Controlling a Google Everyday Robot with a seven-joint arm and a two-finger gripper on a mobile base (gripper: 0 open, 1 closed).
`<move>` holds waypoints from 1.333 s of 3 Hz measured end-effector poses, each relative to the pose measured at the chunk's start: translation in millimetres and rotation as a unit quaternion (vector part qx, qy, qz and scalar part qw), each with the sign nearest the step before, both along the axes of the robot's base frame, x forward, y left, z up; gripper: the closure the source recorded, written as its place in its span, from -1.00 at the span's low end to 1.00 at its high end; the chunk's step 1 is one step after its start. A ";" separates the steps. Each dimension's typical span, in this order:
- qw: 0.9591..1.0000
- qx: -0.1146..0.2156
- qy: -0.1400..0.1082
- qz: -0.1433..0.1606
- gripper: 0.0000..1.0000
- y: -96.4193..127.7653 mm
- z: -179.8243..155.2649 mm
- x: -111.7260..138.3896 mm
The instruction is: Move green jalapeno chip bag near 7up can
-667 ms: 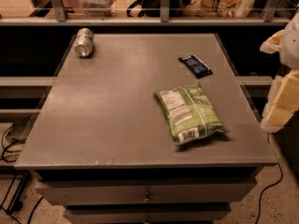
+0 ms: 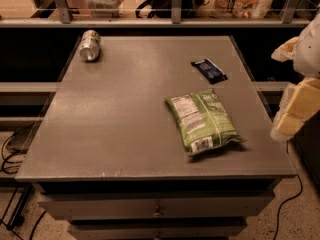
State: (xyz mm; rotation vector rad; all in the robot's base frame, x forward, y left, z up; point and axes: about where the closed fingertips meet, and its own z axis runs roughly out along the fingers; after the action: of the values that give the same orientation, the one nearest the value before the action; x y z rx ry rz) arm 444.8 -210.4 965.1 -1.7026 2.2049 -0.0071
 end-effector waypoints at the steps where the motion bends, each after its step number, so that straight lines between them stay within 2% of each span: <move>1: 0.999 0.045 0.006 0.012 -1.00 20.5 -27.7 14.1; 3: 0.995 0.090 0.014 0.040 -1.00 62.4 -77.6 39.1; 4: 0.993 0.098 0.039 0.048 -0.71 75.9 -102.8 43.3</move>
Offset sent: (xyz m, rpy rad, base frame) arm 0.0492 0.0624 -0.0876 0.2067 0.0197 0.0673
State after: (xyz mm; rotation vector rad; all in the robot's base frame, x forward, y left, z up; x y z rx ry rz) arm 488.2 -134.5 862.3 -1.7215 2.0978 0.2944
